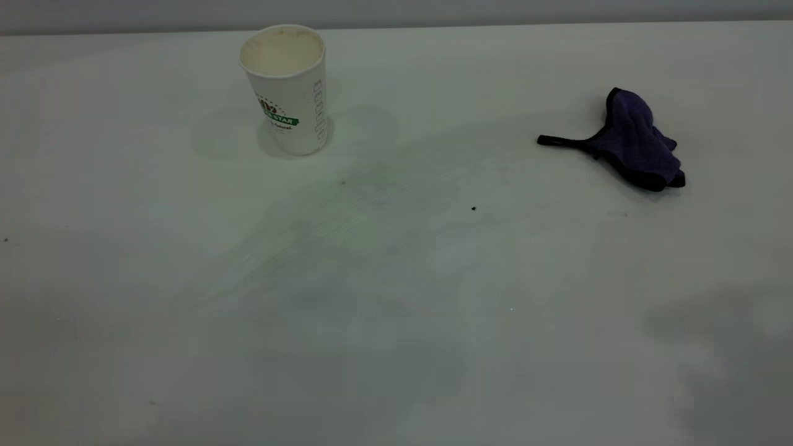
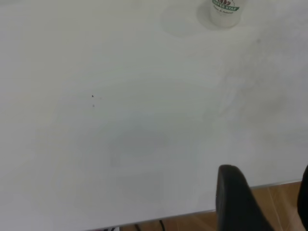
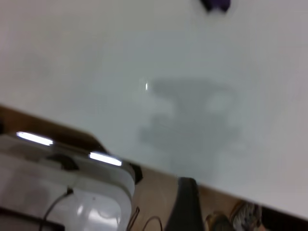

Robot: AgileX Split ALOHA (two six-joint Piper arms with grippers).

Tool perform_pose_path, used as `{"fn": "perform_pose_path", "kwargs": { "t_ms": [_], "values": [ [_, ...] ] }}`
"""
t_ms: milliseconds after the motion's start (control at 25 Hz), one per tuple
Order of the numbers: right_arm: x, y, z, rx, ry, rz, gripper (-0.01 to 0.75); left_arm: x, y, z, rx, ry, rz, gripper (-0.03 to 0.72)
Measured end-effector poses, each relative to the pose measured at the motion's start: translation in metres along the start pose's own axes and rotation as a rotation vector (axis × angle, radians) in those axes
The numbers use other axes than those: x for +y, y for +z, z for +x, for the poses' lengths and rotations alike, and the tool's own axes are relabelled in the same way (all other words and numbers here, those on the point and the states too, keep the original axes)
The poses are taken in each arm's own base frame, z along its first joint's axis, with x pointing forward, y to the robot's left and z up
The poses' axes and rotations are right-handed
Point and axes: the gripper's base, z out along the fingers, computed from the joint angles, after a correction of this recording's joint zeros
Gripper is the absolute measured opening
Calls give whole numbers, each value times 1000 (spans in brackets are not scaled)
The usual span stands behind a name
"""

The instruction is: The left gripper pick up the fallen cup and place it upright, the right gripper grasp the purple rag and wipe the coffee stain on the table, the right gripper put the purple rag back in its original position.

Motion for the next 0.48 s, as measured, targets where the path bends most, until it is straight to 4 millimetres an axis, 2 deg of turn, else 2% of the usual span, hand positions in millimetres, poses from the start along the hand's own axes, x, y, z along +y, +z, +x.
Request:
{"fn": "perform_pose_path", "kwargs": {
  "t_ms": [80,240,480],
  "values": [
    [1,0,29,-6,-4,12,691,0,0,0,0,0,0,382],
    [3,-3,79,-144,29,23,680,0,0,0,0,0,0,382],
    [5,-5,131,-320,119,65,664,0,0,0,0,0,0,382]
  ]
}}
